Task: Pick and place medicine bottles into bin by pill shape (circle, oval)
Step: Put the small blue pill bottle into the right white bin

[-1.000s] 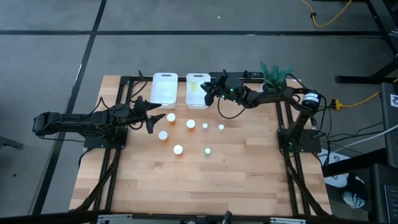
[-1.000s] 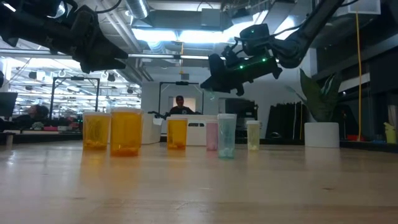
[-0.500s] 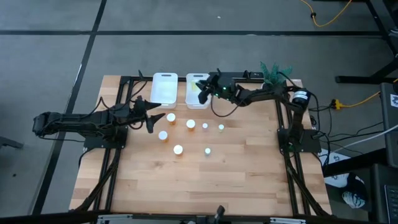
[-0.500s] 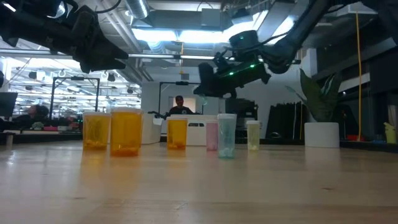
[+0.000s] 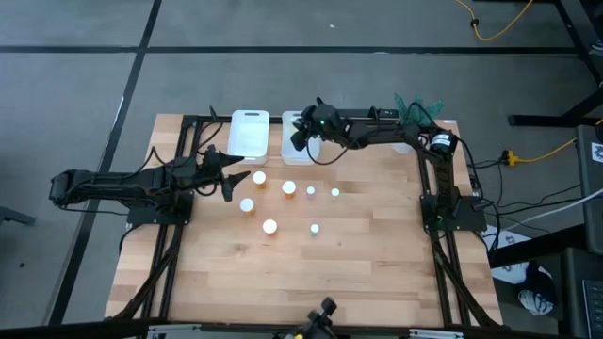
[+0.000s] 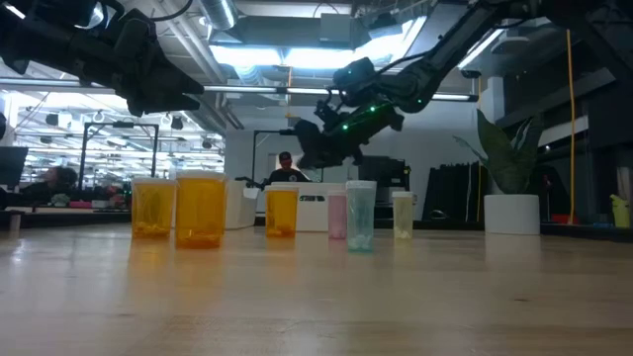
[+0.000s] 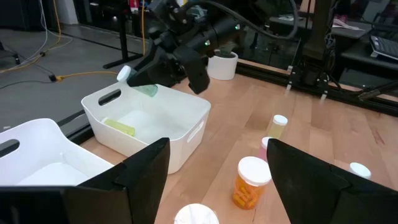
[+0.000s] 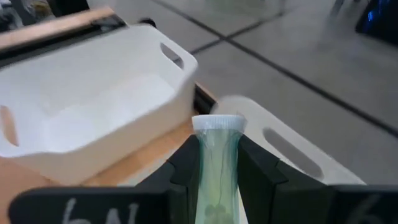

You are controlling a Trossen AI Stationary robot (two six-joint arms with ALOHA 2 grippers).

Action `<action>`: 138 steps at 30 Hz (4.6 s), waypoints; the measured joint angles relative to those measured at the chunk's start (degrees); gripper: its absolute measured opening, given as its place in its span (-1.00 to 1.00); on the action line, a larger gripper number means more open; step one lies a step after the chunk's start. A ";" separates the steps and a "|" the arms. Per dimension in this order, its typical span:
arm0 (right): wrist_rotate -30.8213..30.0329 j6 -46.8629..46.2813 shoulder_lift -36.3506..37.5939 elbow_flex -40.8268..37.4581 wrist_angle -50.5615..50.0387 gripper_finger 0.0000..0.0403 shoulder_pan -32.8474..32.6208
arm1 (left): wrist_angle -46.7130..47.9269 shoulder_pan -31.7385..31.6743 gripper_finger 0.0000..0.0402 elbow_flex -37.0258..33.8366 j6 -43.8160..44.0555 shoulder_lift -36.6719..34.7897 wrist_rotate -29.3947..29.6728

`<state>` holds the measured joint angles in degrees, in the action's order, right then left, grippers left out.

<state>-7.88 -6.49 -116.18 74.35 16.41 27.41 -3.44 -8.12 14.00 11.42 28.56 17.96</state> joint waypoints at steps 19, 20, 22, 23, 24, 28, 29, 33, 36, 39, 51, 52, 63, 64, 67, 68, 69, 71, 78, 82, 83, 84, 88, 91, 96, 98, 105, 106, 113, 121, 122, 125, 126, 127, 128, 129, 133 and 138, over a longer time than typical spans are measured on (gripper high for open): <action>3.29 0.58 -0.73 0.02 -5.50 -0.58 1.48 | 0.02 0.00 0.30 0.00 -0.02 -0.02 0.02; 3.34 0.57 -0.96 0.02 -5.46 -0.58 1.48 | 0.02 0.00 0.30 0.00 0.00 0.00 0.00; 3.41 0.29 -1.09 -0.02 -5.89 -0.58 1.51 | 0.01 0.00 0.30 0.00 -0.01 -0.01 0.02; 3.45 -0.01 -1.09 -0.02 -5.73 -0.58 1.52 | 0.02 0.00 0.30 0.00 0.00 -0.01 0.02; 3.43 -0.37 -1.08 -0.02 -5.50 -0.58 1.53 | 0.02 0.02 0.30 0.00 0.00 0.00 0.02; 3.41 -0.73 -1.07 -0.02 -5.58 -0.56 1.59 | 0.02 0.00 0.30 0.00 0.00 0.00 0.02; 3.43 -0.75 -1.07 -0.02 -5.52 -0.54 1.59 | 0.02 0.00 0.30 0.00 0.00 -0.02 0.02; 3.60 -0.79 -1.07 -0.02 -5.56 -0.46 1.56 | 0.02 0.00 0.30 0.00 -0.01 0.00 0.02; 7.08 -0.74 -1.07 -0.02 -5.58 -0.45 1.56 | 0.02 0.02 0.30 0.00 0.00 0.00 0.02; 9.84 -0.91 -1.07 -0.02 -5.56 -0.47 1.56 | 0.02 0.00 0.30 0.00 0.00 0.00 0.02; 9.73 -0.80 -1.05 -0.02 -5.61 -0.28 1.54 | 0.02 0.00 0.30 0.00 0.00 0.00 0.02; 9.37 -0.80 -1.05 -0.02 -5.61 -0.26 1.54 | 0.02 0.00 0.30 0.00 0.00 0.00 0.02; 9.05 -0.77 -1.05 -0.02 -5.58 -0.19 1.59 | 0.02 0.02 0.30 0.00 0.00 0.00 0.02; 9.04 -0.77 -1.05 -0.02 -5.58 -0.19 1.59 | 0.02 0.00 0.30 0.00 0.00 -0.01 0.01; 9.05 -1.03 -1.02 -0.02 -5.56 -0.19 1.56 | 0.02 0.00 0.30 0.00 0.00 -0.02 0.02; 9.05 -1.78 -0.88 -0.02 -5.63 -0.19 1.56 | 0.02 0.01 0.30 0.00 0.00 -0.01 0.02; 9.11 -2.34 -0.62 -0.02 -5.76 -0.19 1.56 | 0.02 0.00 0.30 0.00 0.00 0.00 0.02; 9.55 -2.18 0.20 -0.02 -5.57 -0.19 1.56 | 0.02 0.00 0.30 0.00 0.00 -0.02 0.02; 12.00 3.22 7.84 -0.02 -9.34 -0.19 -2.22 | 0.08 0.02 0.30 0.00 0.00 -0.02 0.01; 9.95 7.13 14.68 0.08 -18.61 -0.19 -5.40 | 0.07 0.00 0.30 0.00 0.00 0.00 0.00; 8.95 8.22 16.44 0.06 -21.83 -0.19 -6.25 | 0.10 0.00 0.30 0.00 0.00 0.00 0.00; 7.49 8.80 18.12 0.06 -24.72 -0.19 -7.31 | 0.09 -0.04 0.30 0.00 -0.02 -0.02 0.04; 3.55 9.52 25.21 0.06 -38.82 -0.19 -11.55 | 0.09 -0.16 0.30 0.00 -0.02 0.00 0.03; 2.02 6.38 29.83 -0.04 -52.90 -0.19 -14.92 | 0.10 -0.22 0.30 0.00 0.00 0.00 0.04; 0.01 -2.37 35.18 -5.28 -61.66 -0.19 -21.26 | 0.07 -0.22 0.30 0.00 0.00 0.00 0.40; -1.38 -5.52 36.97 -9.08 -61.15 -0.19 -23.48 | 0.06 -0.22 0.30 0.00 -0.02 -0.02 0.48; -1.43 -11.43 38.38 -26.04 -48.81 -0.19 -29.54 | 0.06 -0.22 0.30 0.00 -0.02 -0.01 0.62; -1.52 -11.48 38.23 -28.53 -45.59 -0.19 -29.96 | 0.06 -0.22 0.30 0.00 0.00 -0.02 0.68; -5.99 -11.10 37.92 -41.29 -21.73 -0.19 -30.68 | 0.01 -0.22 0.30 0.00 -0.01 -0.02 0.74; -10.59 -8.28 37.92 -45.79 -14.97 -0.19 -30.65 | 0.02 -0.22 0.30 0.00 -0.01 -0.01 0.74; -10.69 -7.93 37.93 -45.79 -14.56 -0.19 -30.65 | 0.02 -0.22 0.30 0.00 0.00 0.00 0.74; -10.64 -6.10 37.79 -45.79 -13.18 -0.19 -30.29 | 0.02 -0.22 0.30 0.00 -0.01 0.00 0.74; -10.65 -5.30 37.47 -45.79 -12.54 -0.19 -30.13 | 0.00 -0.22 0.30 0.00 -0.02 -0.02 0.74; -10.64 -4.80 37.03 -45.79 -12.10 -0.19 -29.95 | 0.02 -0.22 0.30 0.00 0.00 -0.02 0.74; -10.54 -4.01 36.33 -45.81 -11.20 -0.19 -29.73 | 0.02 -0.22 0.30 0.00 0.00 0.00 0.74; -10.27 -3.61 35.49 -45.81 -10.10 -0.19 -29.56 | 0.00 -0.22 0.30 0.00 -0.02 -0.02 0.74; -10.10 -1.91 32.54 -45.80 -6.07 -0.19 -29.01 | 0.01 -0.22 0.30 0.00 -0.01 -0.02 0.72; -9.06 -0.32 30.56 -45.79 -0.95 -0.19 -28.42 | 0.02 -0.22 0.30 0.00 -0.01 -0.01 0.73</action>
<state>-16.94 -6.81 -85.62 28.56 15.46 -1.01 -3.42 -8.34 14.00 11.41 28.55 18.69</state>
